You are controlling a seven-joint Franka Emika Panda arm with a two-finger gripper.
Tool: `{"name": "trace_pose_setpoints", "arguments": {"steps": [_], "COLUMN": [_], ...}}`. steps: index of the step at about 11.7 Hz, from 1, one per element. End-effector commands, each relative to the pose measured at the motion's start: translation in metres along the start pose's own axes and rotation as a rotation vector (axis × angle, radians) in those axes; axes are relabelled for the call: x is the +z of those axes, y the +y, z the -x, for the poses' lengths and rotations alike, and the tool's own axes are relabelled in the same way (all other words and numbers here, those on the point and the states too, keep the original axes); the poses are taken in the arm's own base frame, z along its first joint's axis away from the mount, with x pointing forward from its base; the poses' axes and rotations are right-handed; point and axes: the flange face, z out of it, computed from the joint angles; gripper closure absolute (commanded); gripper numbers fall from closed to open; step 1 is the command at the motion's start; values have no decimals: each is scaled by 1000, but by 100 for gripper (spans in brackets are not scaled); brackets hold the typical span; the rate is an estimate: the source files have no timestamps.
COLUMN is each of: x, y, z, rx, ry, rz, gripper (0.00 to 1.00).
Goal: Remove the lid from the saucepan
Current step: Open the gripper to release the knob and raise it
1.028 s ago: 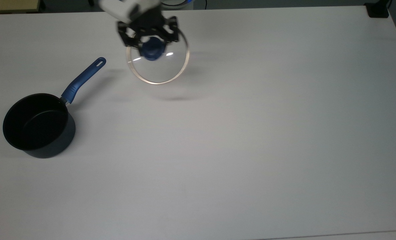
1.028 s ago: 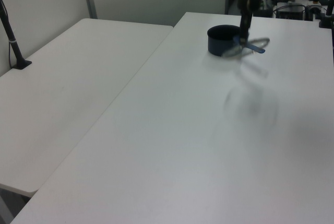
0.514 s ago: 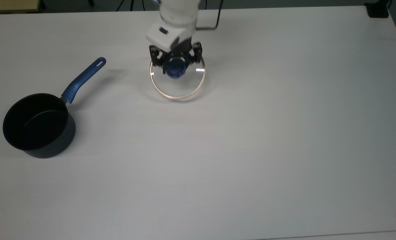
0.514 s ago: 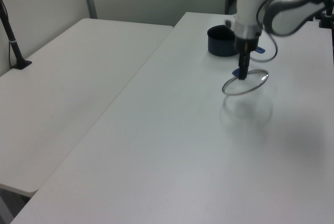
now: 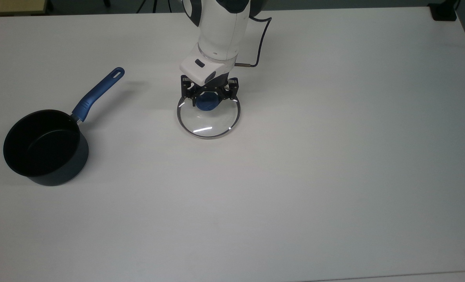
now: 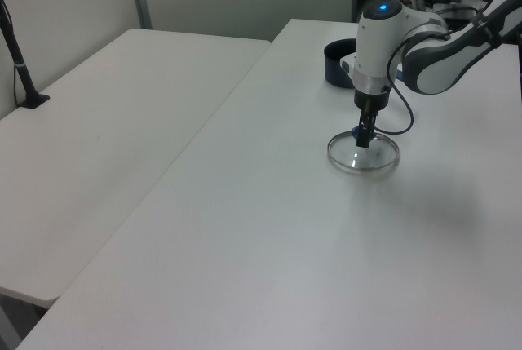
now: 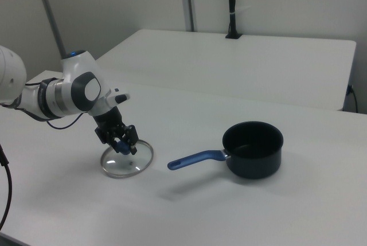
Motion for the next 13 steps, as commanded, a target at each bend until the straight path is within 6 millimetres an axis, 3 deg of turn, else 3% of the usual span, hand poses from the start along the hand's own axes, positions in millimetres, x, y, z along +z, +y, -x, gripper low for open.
{"name": "trace_pose_setpoints", "arguments": {"steps": [1, 3, 5, 8, 10, 12, 13], "x": [-19, -42, -78, -146, -191, -222, -232], "y": [7, 18, 37, 97, 147, 179, 184], "z": [-11, -23, -37, -47, -35, -14, -3], "rx": [55, 77, 128, 274, 383, 443, 418], "ry": [13, -3, -43, -74, -45, -23, -40], "rz": [17, 37, 59, 10, -25, -80, -98], "gripper": [0, 0, 0, 0, 0, 0, 0]}}
